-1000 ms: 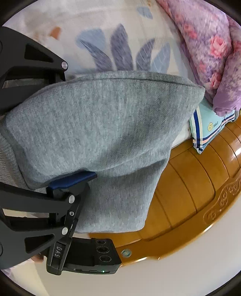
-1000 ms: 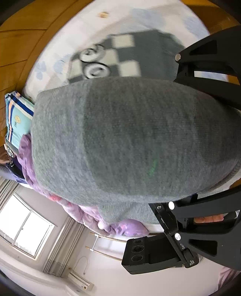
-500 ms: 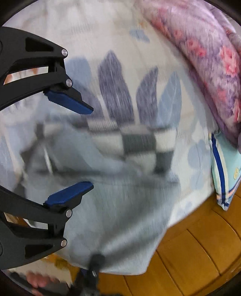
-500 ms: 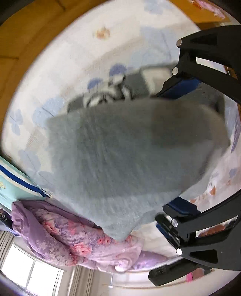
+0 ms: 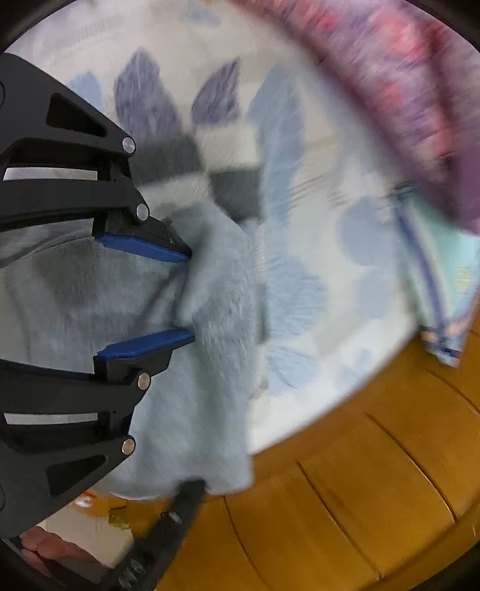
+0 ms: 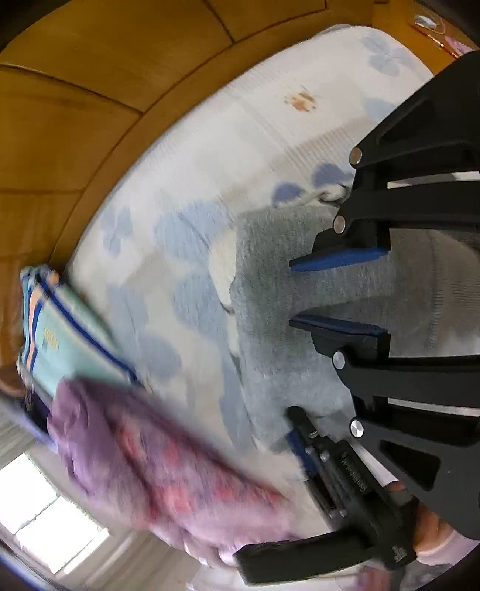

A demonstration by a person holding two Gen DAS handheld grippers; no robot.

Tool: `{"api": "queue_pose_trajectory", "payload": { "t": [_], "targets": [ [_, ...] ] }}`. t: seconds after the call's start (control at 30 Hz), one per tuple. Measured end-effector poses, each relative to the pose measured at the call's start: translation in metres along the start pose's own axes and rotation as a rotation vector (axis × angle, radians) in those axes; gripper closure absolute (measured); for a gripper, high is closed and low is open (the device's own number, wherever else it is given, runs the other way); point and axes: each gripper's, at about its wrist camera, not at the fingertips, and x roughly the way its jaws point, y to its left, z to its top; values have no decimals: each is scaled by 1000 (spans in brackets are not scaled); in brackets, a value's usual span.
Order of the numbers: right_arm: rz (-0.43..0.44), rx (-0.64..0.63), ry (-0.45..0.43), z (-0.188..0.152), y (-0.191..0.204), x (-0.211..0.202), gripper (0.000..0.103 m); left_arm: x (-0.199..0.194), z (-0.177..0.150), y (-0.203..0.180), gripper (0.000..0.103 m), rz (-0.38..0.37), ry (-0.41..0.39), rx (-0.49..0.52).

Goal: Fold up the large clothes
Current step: 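Lower the bundle onto the stack of folded clothes and open both tools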

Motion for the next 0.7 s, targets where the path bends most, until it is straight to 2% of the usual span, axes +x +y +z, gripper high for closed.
{"api": "queue_pose_trajectory", "payload": {
  "t": [0.03, 0.13, 0.23, 0.3, 0.37, 0.47, 0.53, 0.57, 0.63, 0.67, 0.7],
  "targets": [
    [6, 28, -2, 4, -5, 3, 80, 2, 2, 2, 65, -6, -7, -11],
    [24, 108, 46, 10, -4, -7, 80, -23, -2, -4, 65, 15, -10, 3],
    [-7, 54, 82, -17, 12, -41, 78, -55, -27, -12, 64, 15, -10, 27],
    [-27, 38, 121, -44, 13, -47, 78, -63, -51, -17, 64, -5, 26, 50],
    [-67, 45, 178, -69, 11, -38, 78, -53, -76, -15, 64, 21, 64, 64],
    [-118, 24, 168, -88, 5, -6, 77, -22, -97, -10, 62, 12, 54, 80],
    [-142, 53, 149, -87, 3, -1, 77, -19, -98, -19, 61, 43, 0, 154],
    [-138, 59, 132, -84, 4, -6, 77, -22, -96, -23, 59, 70, 3, 169],
    [-116, 79, 126, -83, 4, -14, 75, -28, -94, -22, 55, 75, 29, 136],
    [-107, 93, 133, -84, 4, -18, 71, -32, -95, -21, 50, 60, 39, 118],
    [-94, 96, 135, -85, 5, -23, 57, -36, -96, -20, 46, 50, 38, 111]
  ]
}}
